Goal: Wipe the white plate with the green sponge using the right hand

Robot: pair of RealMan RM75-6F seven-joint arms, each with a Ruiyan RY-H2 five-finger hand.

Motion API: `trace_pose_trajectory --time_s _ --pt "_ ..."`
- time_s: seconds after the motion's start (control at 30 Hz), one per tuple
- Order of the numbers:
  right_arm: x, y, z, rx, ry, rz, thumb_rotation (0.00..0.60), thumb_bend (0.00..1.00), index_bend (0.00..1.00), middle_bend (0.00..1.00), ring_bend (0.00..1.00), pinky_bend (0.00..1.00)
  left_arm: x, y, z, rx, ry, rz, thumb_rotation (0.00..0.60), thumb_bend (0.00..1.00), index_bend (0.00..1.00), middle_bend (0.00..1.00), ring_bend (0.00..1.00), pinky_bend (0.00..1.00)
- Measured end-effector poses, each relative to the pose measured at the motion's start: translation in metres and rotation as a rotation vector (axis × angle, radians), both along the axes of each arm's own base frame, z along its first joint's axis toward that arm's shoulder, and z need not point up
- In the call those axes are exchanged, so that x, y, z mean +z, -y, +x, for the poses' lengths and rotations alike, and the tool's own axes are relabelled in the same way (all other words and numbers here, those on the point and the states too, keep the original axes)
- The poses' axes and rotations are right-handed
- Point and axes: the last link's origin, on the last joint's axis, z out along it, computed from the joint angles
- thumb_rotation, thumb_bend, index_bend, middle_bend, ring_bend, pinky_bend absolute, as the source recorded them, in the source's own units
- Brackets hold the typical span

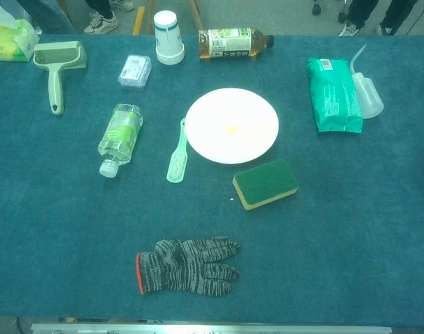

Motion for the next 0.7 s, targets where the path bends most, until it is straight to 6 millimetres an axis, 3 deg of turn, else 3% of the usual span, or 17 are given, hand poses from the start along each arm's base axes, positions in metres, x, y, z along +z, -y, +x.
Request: trace_pose_trajectory --time_s 0.7 --pt "-0.004 0.014 0.012 0.064 0.026 0.028 0.600 0.00 0.31 0.24 0.11 0.22 0.002 0.006 -0.001 0.002 0.004 0.014 0.600 0.20 0.16 0.02 0.03 0.27"
